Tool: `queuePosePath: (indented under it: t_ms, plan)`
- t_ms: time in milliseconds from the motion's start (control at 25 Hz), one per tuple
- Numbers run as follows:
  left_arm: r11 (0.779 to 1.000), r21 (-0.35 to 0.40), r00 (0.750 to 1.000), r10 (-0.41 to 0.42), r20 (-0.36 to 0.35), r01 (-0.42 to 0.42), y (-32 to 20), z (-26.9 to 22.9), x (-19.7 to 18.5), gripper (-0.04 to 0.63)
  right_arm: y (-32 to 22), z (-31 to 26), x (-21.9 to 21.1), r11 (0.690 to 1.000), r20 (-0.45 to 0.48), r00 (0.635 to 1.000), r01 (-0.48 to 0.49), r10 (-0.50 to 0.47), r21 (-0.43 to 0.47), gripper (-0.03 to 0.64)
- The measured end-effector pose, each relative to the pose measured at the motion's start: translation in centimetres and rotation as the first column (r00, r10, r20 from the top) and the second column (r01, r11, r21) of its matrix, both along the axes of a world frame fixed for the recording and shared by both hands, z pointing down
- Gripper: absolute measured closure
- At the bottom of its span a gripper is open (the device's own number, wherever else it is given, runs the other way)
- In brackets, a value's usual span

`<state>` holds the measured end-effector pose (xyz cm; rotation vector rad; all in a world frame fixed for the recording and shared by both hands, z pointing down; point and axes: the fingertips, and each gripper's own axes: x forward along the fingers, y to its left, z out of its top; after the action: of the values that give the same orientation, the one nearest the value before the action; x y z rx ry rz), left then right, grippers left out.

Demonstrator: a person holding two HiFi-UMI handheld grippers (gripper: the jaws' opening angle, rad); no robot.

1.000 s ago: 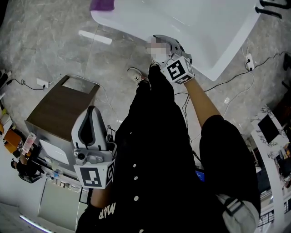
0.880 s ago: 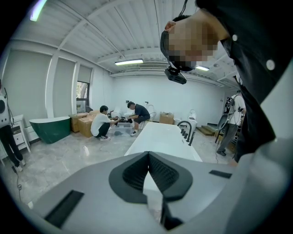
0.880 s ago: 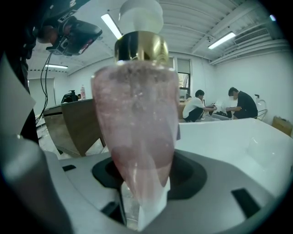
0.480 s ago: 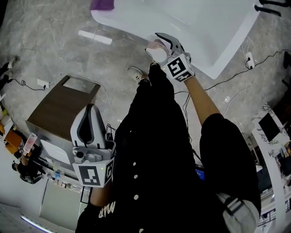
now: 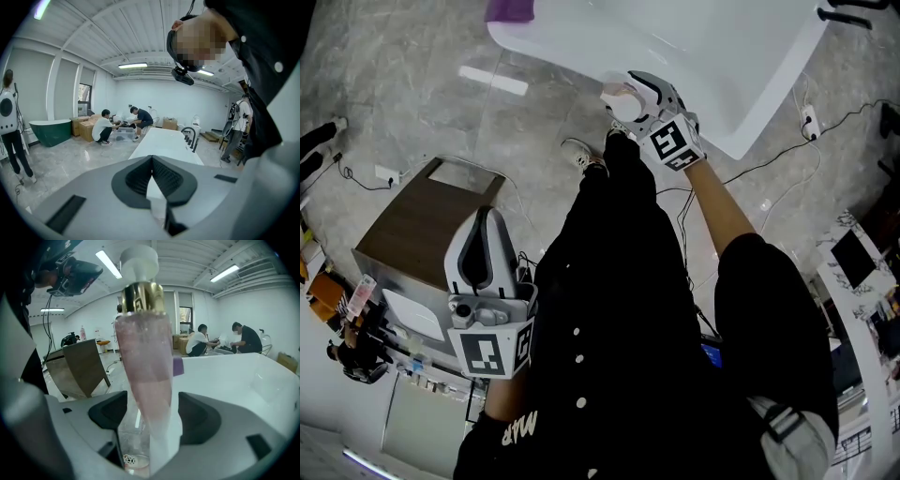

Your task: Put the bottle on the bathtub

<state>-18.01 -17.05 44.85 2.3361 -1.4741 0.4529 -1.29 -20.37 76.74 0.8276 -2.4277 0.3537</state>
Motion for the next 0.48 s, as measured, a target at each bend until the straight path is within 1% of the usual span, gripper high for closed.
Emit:
queuePosePath:
  t_ms: [120,240,280,320,360,400,480]
  plan:
    - [1.0,0.025,1.0,0.013,-0.006,-0.012,-0.3,-0.5,0.2,0.584,0.9,-1.5,1.9,1.0,-0.029,1.0,-0.007,0.006,-0.016,0.275]
    - [0.998,0.044,0.999,0.036,-0.012,-0.035,-0.7,-1.1,0.9,0.584,2.2,-4.3,4.5,0.998,-0.044,0.998,-0.046,0.044,-0.037,0.284]
    - [0.998,0.053,0.999,0.043,-0.019,-0.042,-0.8,-1.5,1.1,0.584,2.4,-5.8,5.2,0.998,-0.048,0.997,-0.063,0.062,-0.028,0.301]
    - [0.997,0.061,0.998,0.049,-0.025,-0.047,-0.9,-1.9,1.2,0.584,2.6,-7.6,6.0,0.996,-0.047,0.995,-0.086,0.086,-0.011,0.337]
    - [0.996,0.069,0.998,0.053,-0.032,-0.051,-1.1,-2.3,1.3,0.584,2.6,-9.6,6.6,0.993,-0.038,0.992,-0.117,0.117,0.008,0.389]
    - [0.996,0.075,0.998,0.056,-0.038,-0.053,-1.2,-2.6,1.2,0.584,2.6,-11.7,7.2,0.988,-0.018,0.988,-0.155,0.155,0.026,0.421]
    - [0.994,0.091,0.997,0.065,-0.046,-0.06,-1.7,-3.2,1.3,0.584,2.1,-16.5,8.3,0.969,0.047,0.971,-0.237,0.234,0.07,0.462]
